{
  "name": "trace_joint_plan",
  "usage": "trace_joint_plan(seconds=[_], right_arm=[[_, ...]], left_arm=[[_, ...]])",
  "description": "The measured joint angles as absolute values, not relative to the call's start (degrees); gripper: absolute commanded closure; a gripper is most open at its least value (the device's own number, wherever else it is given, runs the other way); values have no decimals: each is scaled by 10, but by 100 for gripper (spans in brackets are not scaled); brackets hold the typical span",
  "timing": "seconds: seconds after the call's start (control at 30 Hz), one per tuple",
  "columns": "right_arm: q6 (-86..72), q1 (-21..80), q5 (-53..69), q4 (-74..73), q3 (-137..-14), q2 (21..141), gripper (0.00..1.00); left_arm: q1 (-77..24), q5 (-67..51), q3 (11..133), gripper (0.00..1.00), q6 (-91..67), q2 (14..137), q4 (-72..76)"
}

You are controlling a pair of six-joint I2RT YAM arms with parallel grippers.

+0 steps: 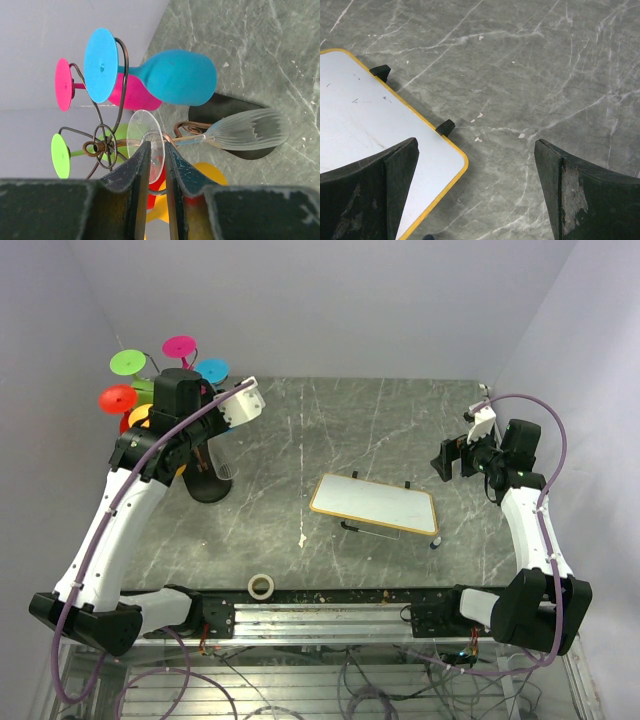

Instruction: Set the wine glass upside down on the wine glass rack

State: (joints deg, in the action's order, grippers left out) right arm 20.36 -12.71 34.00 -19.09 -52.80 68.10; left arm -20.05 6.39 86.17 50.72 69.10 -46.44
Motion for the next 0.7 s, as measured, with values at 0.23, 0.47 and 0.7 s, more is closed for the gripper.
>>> trace_joint_plan(seconds=[0.23,0.47,0.7], right_arm=[[204,-127,339,-190,-527,681,0],[204,-127,338,-187,-522,681,0],[204,-128,338,-186,-521,681,0]], left_arm=[[-201,59,862,71,495,689,-461],[-201,54,862,71,488,688,-459],[-201,39,862,70,475,685,-458]])
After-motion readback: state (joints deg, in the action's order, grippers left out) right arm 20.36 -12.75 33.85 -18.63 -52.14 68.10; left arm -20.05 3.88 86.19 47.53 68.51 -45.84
